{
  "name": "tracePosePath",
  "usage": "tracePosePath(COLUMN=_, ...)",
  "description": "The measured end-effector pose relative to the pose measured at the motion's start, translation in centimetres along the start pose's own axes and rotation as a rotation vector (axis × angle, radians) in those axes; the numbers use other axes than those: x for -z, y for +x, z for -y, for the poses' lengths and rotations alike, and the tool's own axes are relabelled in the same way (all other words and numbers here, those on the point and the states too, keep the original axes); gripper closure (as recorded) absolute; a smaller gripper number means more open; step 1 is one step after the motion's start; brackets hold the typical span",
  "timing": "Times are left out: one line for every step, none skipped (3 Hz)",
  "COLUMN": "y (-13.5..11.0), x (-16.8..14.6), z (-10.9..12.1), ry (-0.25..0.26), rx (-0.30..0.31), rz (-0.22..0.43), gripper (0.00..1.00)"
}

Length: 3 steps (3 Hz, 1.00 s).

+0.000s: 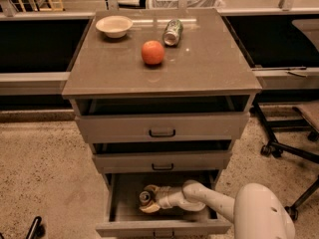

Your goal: Pick orange can from bottom drawer and place on counter

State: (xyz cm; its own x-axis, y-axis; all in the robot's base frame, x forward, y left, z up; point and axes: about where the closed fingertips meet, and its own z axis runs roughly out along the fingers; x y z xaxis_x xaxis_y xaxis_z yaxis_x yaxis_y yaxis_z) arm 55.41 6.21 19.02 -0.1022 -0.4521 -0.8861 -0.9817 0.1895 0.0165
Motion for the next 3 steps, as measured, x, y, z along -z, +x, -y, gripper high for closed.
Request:
tracePosePath(y=-0.8, x=-0.5, z=0.5, ry=0.011, rx=0.032, rz=0.035, gripper=0.54)
tracePosePath(y=-1.6, x=-0.7, z=0.9, ry=0.013, rx=0.057, rz=0.078, gripper=0.86)
tracePosePath(y=-2.9, x=0.0, z=-0.1, ry=-0.025, rx=0.089, rz=0.128, gripper=1.0)
